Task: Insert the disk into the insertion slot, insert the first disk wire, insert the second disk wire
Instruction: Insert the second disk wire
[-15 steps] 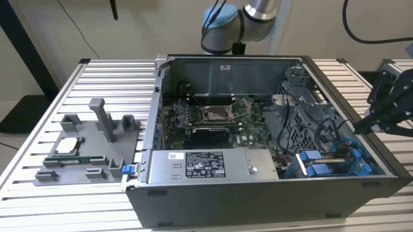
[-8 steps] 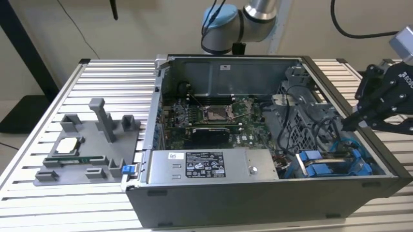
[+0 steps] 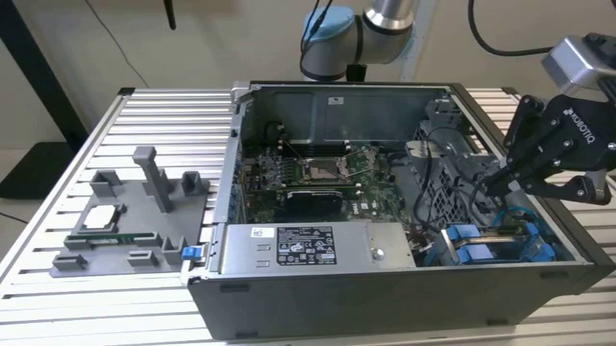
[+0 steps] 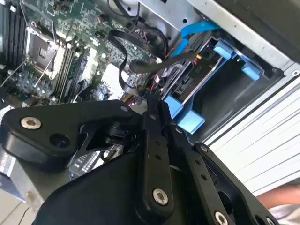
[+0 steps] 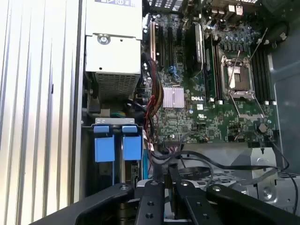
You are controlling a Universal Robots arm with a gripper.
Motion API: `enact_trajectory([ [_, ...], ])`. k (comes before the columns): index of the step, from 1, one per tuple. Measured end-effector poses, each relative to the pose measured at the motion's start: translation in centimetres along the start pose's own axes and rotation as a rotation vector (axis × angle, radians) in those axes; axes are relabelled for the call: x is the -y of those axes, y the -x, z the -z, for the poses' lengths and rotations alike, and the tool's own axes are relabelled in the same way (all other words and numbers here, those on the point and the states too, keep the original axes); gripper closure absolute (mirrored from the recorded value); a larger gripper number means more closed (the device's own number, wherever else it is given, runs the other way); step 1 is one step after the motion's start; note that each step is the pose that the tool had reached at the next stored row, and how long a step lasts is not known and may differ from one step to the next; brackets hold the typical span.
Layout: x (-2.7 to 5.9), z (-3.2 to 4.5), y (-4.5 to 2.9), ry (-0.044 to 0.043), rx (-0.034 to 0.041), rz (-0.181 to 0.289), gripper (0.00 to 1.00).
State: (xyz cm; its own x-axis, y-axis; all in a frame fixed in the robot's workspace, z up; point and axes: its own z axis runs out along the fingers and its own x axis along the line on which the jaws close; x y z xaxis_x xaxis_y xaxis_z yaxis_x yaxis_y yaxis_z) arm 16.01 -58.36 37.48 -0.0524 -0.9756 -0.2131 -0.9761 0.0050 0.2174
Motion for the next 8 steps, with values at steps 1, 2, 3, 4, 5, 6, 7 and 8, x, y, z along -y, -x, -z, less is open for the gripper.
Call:
enact_trajectory([
  [1, -0.12, -0.08, -0.19, -0.0042, 0.0002, 0.001, 1.0],
  [2, -0.2, -0.16, -0.43, -0.0076, 0.0005, 0.002, 1.0],
  [3, -0.25, -0.26, -0.68, -0.0099, 0.0006, 0.002, 1.0],
  [4, -0.29, -0.37, -0.91, -0.0116, 0.0006, 0.003, 1.0],
  [5, -0.34, -0.46, -1.07, -0.0139, 0.0006, 0.003, 1.0],
  [6, -0.38, -0.57, -1.17, -0.0173, 0.0009, 0.004, 1.0],
  [7, -0.45, -0.65, -1.19, -0.0238, 0.0005, 0.005, 1.0],
  [8, -0.55, -0.71, -1.21, -0.0333, -0.0003, 0.007, 1.0],
])
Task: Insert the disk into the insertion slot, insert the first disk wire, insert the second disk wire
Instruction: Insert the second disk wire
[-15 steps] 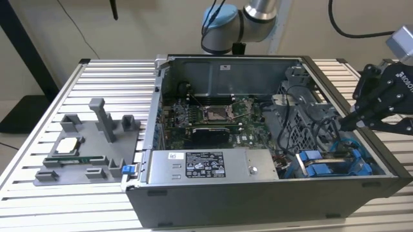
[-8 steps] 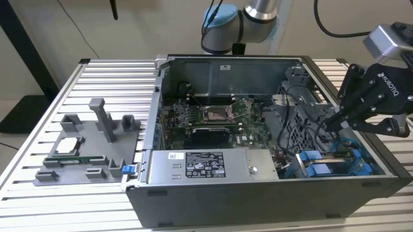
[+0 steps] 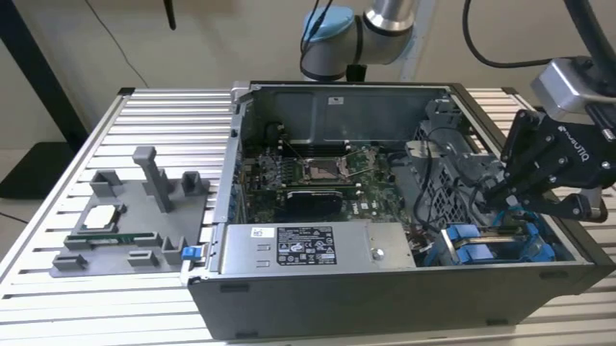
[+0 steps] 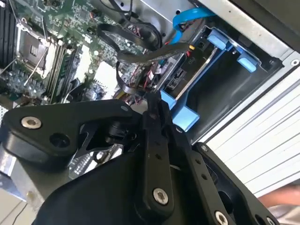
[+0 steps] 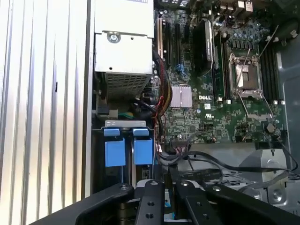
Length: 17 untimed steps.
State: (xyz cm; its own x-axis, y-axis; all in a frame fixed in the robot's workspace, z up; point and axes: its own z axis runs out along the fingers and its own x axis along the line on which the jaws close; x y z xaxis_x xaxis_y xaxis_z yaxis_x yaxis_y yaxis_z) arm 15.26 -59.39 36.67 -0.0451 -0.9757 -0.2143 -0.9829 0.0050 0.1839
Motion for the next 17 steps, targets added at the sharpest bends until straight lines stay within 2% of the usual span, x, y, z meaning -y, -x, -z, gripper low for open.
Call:
enact_trajectory([
  [1, -0.13, -0.07, -0.02, -0.0114, -0.0012, 0.002, 1.0],
  [3, -0.56, -0.2, -0.05, -0.0401, -0.0076, 0.007, 1.0],
  [4, -0.78, -0.25, -0.07, -0.053, -0.0118, 0.01, 1.0],
  [5, -0.97, -0.29, -0.08, -0.063, -0.0197, 0.01, 1.0],
  [6, -1.12, -0.32, -0.08, -0.0699, -0.0316, 0.01, 1.0],
  [8, -1.21, -0.34, -0.09, -0.0806, -0.065, 0.007, 1.0],
  [10, -1.21, -0.36, -0.05, -0.0952, -0.1007, 0.005, 1.0],
  [11, -1.22, -0.39, 0.02, -0.1064, -0.1071, 0.006, 1.0],
  [12, -1.23, -0.45, 0.08, -0.1189, -0.1082, 0.007, 1.0],
  [14, -1.41, -0.62, 0.14, -0.1342, -0.1079, 0.01, 1.0],
  [17, -1.63, -1.02, 0.26, -0.1423, -0.1069, 0.004, 1.0],
])
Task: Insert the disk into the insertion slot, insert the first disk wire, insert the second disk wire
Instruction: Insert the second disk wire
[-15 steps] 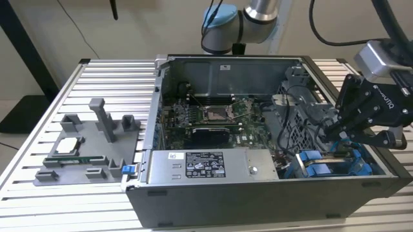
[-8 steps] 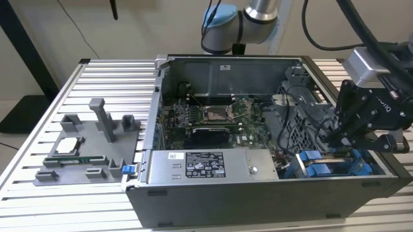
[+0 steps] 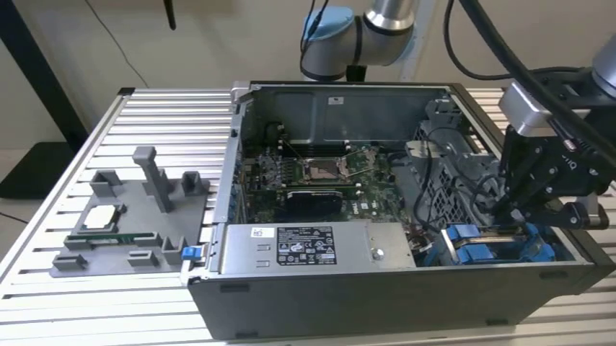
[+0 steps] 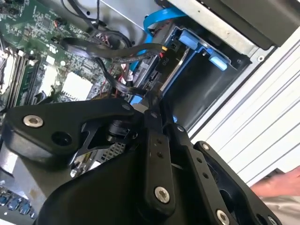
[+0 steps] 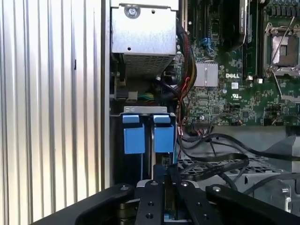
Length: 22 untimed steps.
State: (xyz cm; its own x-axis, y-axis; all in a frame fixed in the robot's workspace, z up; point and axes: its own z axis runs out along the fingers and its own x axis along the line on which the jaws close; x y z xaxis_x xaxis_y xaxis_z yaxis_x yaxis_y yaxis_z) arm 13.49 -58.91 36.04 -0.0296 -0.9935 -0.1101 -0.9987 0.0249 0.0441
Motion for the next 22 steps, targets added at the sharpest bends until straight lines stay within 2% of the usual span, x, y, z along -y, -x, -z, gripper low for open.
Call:
enact_trajectory([
  [6, -0.12, -0.78, 0.17, -0.0055, 0.0013, -0.035, 1.0],
  [11, 0.0, -1.23, 0.57, -0.0072, 0.0019, -0.04, 1.0],
  [22, 0.45, -1.54, 0.68, -0.0182, 0.0025, -0.035, 1.0],
])
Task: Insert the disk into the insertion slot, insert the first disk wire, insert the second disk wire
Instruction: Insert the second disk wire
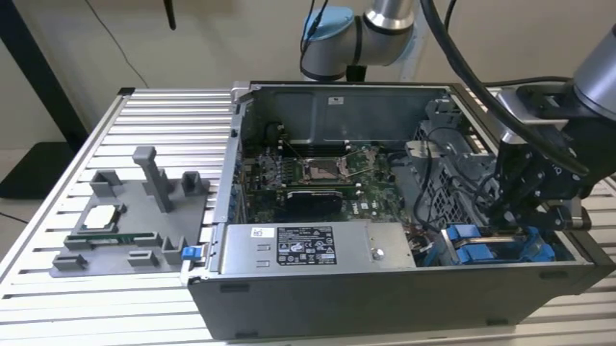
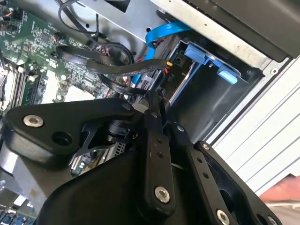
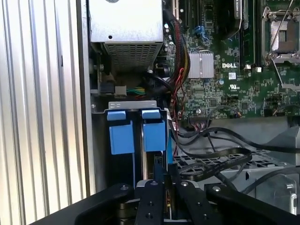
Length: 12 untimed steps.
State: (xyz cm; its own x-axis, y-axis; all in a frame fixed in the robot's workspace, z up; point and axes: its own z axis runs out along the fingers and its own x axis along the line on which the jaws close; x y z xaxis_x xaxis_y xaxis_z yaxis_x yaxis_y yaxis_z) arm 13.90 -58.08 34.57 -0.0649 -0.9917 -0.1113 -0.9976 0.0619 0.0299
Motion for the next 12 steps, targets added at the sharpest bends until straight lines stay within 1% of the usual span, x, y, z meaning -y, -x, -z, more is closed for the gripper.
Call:
enact_trajectory([
  [4, 0.05, -0.11, -0.04, -0.0022, 0.0001, 0.002, 1.0],
  [12, 0.16, -0.26, -0.14, -0.0027, 0.0, 0.003, 1.0],
])
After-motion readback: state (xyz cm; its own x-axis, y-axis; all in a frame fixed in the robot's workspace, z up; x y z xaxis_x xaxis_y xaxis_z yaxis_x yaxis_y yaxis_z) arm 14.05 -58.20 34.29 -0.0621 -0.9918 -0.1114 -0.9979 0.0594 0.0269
